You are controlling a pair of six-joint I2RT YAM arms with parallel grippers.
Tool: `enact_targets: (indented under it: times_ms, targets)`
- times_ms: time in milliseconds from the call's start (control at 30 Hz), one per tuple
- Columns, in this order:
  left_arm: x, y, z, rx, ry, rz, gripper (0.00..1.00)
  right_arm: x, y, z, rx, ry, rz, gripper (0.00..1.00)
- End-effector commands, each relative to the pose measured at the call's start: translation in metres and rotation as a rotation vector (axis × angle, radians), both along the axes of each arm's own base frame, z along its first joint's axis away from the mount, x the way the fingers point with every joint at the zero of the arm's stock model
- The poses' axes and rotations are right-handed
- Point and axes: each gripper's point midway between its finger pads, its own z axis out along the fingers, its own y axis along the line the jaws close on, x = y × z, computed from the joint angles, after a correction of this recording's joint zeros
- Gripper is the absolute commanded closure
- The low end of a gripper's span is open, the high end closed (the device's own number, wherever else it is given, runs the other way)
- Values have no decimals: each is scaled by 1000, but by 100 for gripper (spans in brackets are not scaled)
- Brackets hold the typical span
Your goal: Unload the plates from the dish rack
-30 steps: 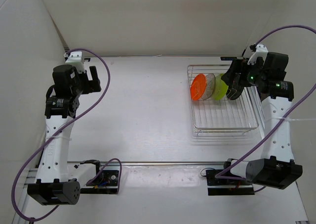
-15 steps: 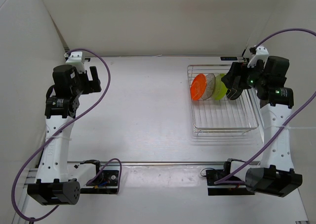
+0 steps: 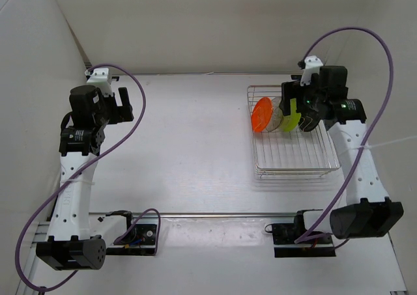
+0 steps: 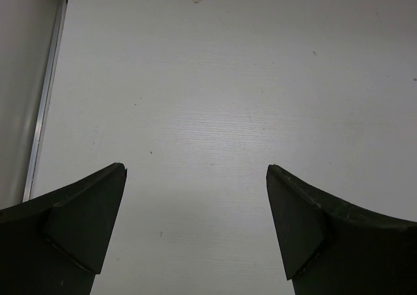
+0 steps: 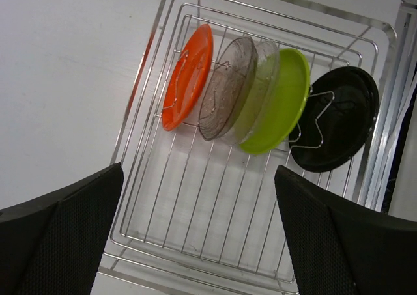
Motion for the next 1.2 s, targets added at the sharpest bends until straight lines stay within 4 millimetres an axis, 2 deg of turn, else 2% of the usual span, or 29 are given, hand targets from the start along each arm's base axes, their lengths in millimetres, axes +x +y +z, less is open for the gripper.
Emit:
enact_targets:
  times_ms: [0, 67, 100, 200, 233, 333, 367, 400, 533, 567, 633, 667, 733, 767, 867, 933, 967, 1033, 1067, 1100, 1133, 1167]
  targets:
    - [-1, 3, 6, 8, -19, 11, 0, 16, 4, 19, -86, -52, -18, 0]
    - [1, 3, 4, 7, -10, 11, 0, 27, 10, 10, -95, -23, -26, 0]
    - [1, 3, 4, 7, -10, 11, 0, 32, 15, 12, -87, -24, -22, 0]
    - [2, 0, 1, 8, 0, -11, 0, 52, 18, -4, -98, -14, -40, 5]
    - [5, -3, -2, 0, 10, -27, 0, 58, 18, -4, -101, -24, -48, 5]
    - [12, -12, -4, -31, 23, -72, 0, 71, 25, -21, -116, -10, -44, 5]
    - [17, -18, -10, -47, 53, -101, 0, 74, 24, -31, -126, 11, -50, 5]
    - [22, -20, -3, -44, 41, -117, 0, 73, 30, -31, -127, 10, -38, 5]
    - [32, -26, 1, -60, 51, -148, 0, 78, 45, -41, -137, 26, -9, 5]
    - [35, -31, -1, -75, 55, -160, 0, 78, 47, -41, -145, 24, -9, 7]
    - [38, -33, 7, -77, 39, -169, 0, 82, 46, -53, -159, 49, -16, 11]
    - [38, -33, 7, -86, 39, -166, 0, 82, 49, -49, -164, 38, -16, 13]
    - [40, -30, 3, -80, 49, -151, 0, 86, 49, -61, -171, 67, -28, 19]
    - [38, -28, 8, -72, 35, -137, 0, 89, 50, -66, -172, 73, -28, 20]
    - [33, -25, -1, -59, 45, -129, 0, 90, 45, -79, -197, 91, -49, 22]
    - [28, -23, 0, -54, 31, -121, 0, 93, 42, -92, -219, 113, -65, 27]
    - [29, -23, 1, -53, 22, -121, 0, 93, 42, -93, -219, 113, -65, 29]
    - [22, -23, 7, -43, 2, -126, 0, 96, 42, -106, -235, 140, -56, 30]
    - [22, -22, 2, -40, 12, -117, 0, 100, 41, -107, -243, 141, -64, 32]
    - [21, -22, 8, -39, -7, -117, 0, 100, 41, -111, -246, 149, -64, 32]
    - [21, -22, 4, -40, 1, -117, 0, 102, 42, -107, -242, 139, -65, 34]
    - [19, -20, 7, -34, -10, -108, 0, 103, 45, -113, -253, 151, -61, 34]
